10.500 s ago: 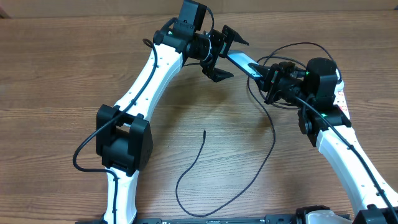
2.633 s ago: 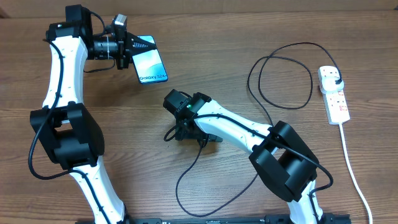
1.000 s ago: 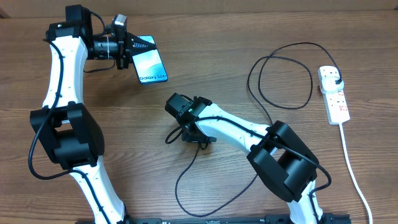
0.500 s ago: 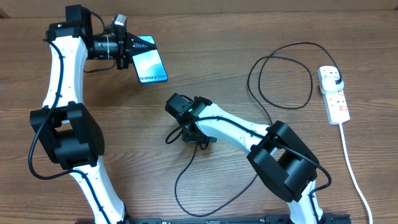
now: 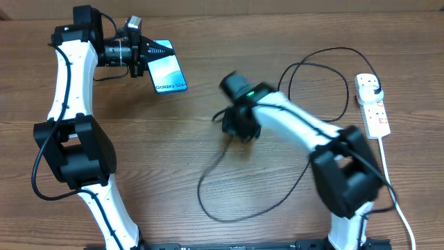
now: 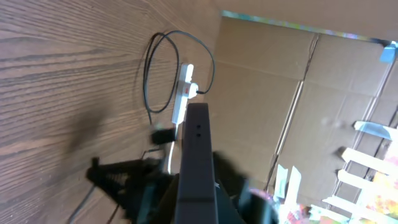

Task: Plug charger to phone and switch on socket
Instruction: 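Lift the cable plug with the right gripper toward the phone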

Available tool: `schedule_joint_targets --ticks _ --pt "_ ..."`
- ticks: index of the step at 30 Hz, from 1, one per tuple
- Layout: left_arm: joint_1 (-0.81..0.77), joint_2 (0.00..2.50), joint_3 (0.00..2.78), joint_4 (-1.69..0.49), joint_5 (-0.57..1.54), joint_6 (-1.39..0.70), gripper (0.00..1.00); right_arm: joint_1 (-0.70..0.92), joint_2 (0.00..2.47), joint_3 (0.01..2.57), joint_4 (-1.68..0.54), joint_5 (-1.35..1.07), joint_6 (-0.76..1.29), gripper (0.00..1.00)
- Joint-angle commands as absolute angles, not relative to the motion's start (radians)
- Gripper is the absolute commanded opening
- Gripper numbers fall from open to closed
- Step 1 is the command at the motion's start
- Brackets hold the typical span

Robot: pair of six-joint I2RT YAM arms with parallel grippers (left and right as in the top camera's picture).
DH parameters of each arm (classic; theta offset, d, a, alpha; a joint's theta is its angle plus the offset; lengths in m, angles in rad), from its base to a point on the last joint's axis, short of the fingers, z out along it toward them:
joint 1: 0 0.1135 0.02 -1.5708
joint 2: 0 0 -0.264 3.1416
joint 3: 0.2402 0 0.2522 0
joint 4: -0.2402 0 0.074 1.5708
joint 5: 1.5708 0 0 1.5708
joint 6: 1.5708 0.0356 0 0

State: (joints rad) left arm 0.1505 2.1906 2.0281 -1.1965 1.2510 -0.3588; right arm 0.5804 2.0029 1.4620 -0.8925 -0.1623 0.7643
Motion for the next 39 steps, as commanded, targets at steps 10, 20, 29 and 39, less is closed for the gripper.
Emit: schedule_joint_targets --ticks 10,20,29,39 --pt "0.148 2.190 2.043 -1.100 1.470 -0.410 0.05 0.374 1.850 1.462 -0.464 -1.136 0.632 0.04" --pt "0.148 2.190 2.043 -0.820 1.539 -0.622 0.05 0.371 1.850 1.462 -0.306 -1.316 0.636 0.04" --pt "0.134 2.189 2.044 -0.423 1.529 -1.007 0.04 0.371 1.849 1.462 -0.196 -1.356 0.727 0.04" --pt "0.083 2.189 2.045 0.234 1.425 -1.579 0.05 0.371 1.850 1.462 0.127 -1.344 1.044 0.04"
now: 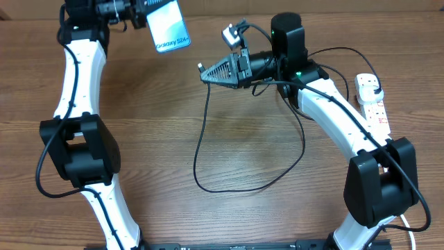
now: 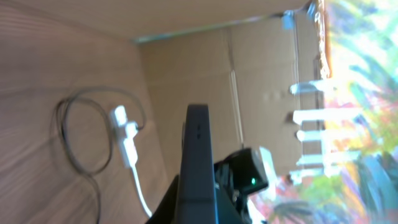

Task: Plug charger to phone and switch on socket
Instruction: 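Lift the cable plug with the right gripper toward the phone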

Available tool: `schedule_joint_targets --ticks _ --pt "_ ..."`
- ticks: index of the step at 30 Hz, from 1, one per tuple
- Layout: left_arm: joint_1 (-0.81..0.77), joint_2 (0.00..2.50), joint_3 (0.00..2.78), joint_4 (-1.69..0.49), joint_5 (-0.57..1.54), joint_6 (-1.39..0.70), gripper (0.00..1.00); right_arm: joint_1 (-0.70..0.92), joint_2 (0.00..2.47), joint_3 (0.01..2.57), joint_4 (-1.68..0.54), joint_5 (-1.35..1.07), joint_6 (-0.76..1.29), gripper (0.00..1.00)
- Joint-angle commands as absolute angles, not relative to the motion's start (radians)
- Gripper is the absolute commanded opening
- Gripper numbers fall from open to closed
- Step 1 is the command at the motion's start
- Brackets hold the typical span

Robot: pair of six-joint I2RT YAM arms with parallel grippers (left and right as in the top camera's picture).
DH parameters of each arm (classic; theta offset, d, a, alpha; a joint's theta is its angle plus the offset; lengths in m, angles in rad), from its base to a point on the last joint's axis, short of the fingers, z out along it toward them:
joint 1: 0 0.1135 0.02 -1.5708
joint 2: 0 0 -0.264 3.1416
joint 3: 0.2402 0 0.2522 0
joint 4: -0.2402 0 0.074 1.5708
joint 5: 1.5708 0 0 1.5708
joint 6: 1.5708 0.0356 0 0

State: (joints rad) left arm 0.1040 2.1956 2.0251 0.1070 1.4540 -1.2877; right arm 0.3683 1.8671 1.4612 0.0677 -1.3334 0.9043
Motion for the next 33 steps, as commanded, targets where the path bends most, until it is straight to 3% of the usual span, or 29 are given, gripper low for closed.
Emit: schedule_joint_targets --ticks 1,6,10,33 --pt "0.078 2.189 2.044 0.311 1.420 -1.641 0.05 0.371 1.850 1.462 0.173 -1.340 1.077 0.04" --pt "0.059 2.189 2.044 0.641 1.414 -1.885 0.04 0.371 1.850 1.462 0.351 -1.320 1.213 0.04" --pt "0.047 2.189 2.044 0.773 1.414 -2.008 0.04 0.371 1.850 1.462 0.451 -1.302 1.290 0.04" --pt "0.029 2.189 2.044 0.775 1.374 -1.941 0.04 0.388 1.850 1.462 0.664 -1.250 1.335 0.04"
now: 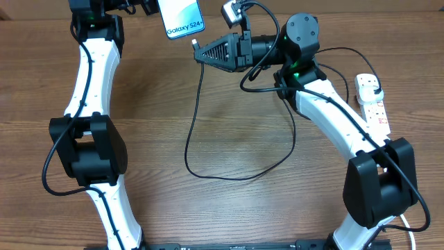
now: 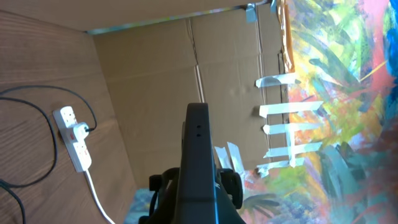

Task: Plug charger to phone and switch on socket
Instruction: 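Lift the cable plug with the right gripper toward the phone, then push the cable plug into the phone's bottom port with the right gripper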

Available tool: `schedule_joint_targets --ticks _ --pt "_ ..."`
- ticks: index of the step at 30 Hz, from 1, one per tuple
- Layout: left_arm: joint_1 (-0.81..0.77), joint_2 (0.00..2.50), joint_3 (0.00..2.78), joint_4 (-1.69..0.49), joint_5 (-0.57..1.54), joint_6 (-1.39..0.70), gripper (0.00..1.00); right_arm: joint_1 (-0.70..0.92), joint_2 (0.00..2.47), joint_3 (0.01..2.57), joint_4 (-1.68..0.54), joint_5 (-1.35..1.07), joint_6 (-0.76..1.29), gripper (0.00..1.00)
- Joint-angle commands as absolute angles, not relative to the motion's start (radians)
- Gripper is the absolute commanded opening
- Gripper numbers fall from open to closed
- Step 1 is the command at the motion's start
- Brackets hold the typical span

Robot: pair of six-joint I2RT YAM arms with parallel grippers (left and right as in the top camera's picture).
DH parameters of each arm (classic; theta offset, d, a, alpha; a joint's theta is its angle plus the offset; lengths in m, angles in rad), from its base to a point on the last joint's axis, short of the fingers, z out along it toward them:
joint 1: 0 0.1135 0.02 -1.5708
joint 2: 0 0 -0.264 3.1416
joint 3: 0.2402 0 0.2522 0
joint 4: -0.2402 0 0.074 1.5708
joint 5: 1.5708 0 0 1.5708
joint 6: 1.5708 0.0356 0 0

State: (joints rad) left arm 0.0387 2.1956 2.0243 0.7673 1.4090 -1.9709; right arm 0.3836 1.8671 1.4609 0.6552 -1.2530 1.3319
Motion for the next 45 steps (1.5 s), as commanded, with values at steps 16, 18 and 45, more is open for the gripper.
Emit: schedule_joint_targets --ticks 16,18,45 --pt "-0.010 2.189 2.044 0.775 1.379 -1.941 0.04 0.388 1.850 1.462 0.672 -1.232 1.335 0.04" --pt "-0.010 2.189 2.044 0.775 1.384 -1.942 0.05 0.388 1.850 1.462 0.672 -1.232 1.335 0.04" --pt "0.013 2.189 2.044 0.767 1.385 -1.998 0.04 0.385 1.850 1.461 0.661 -1.202 1.336 0.04"
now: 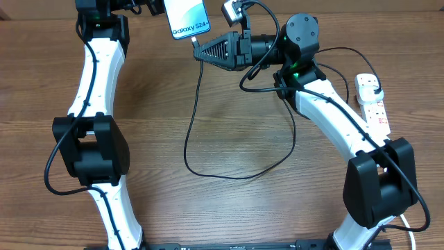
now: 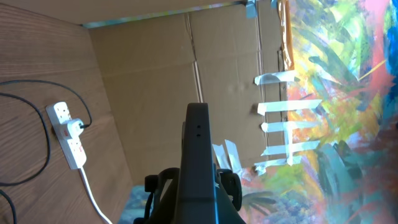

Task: Plug charger to phone and switch on socket
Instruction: 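Push the cable plug into the phone's bottom port with the right gripper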

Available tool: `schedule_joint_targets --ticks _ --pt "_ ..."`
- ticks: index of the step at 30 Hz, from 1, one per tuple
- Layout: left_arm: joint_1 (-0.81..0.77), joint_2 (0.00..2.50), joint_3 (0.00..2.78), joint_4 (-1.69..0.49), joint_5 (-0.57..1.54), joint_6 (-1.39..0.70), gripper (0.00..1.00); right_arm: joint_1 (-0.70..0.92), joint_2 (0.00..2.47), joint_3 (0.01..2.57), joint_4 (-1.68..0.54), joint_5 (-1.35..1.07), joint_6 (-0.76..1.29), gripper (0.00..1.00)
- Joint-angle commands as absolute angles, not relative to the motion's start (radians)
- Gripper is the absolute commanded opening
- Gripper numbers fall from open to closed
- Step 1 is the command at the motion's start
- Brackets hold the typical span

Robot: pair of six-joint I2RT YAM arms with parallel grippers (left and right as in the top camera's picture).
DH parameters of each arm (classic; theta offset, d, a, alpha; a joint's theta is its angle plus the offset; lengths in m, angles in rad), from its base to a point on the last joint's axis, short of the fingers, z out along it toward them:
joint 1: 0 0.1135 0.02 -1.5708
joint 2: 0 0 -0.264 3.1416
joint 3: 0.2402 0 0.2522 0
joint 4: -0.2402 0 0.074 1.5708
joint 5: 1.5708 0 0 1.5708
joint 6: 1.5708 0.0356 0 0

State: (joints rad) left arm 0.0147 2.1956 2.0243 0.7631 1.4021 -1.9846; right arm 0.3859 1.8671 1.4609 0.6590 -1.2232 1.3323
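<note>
The phone, its lit screen reading Galaxy S24+, is held high above the table's far edge by my left gripper, shut on its left end. The left wrist view shows the phone edge-on, straight out from the jaws. My right gripper is shut on the charger plug, whose tip sits just below and right of the phone's lower edge. The black cable hangs from it and loops over the table. The white socket strip lies at far right, also seen as socket strip.
The wooden table carries the cable loop in its middle. A white lead runs from the strip toward the front right. Cardboard walls stand behind the table.
The phone in my left gripper has shifted slightly right, closing the gap to the plug tip. My right gripper with the plug has hardly moved.
My left gripper held the phone low over the table's far left while my right gripper was down at the cable mid-table. Then the right gripper had the plug lifted and the phone was raised. Since then both have stood closer together at the far edge.
</note>
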Motion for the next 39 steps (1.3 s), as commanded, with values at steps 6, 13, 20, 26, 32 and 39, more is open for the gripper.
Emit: schedule_joint_targets --ticks 6,13,20,26,32,39 --pt "0.013 2.189 2.044 0.767 1.387 -1.998 0.04 0.385 1.850 1.461 0.661 -1.195 1.336 0.04" --pt "0.012 2.189 2.044 0.767 1.388 -1.997 0.04 0.386 1.850 1.461 0.661 -1.186 1.339 0.04" --pt "0.012 2.189 2.044 0.767 1.399 -1.997 0.04 0.386 1.850 1.461 0.656 -1.173 1.339 0.04" --pt "0.011 2.189 2.044 0.767 1.403 -1.996 0.04 0.386 1.850 1.461 0.638 -1.167 1.339 0.04" --pt "0.010 2.189 2.044 0.767 1.404 -1.995 0.04 0.386 1.850 1.461 0.639 -1.168 1.339 0.04" --pt "0.010 2.189 2.044 0.767 1.404 -1.985 0.05 0.386 1.850 1.461 0.639 -1.168 1.338 0.04"
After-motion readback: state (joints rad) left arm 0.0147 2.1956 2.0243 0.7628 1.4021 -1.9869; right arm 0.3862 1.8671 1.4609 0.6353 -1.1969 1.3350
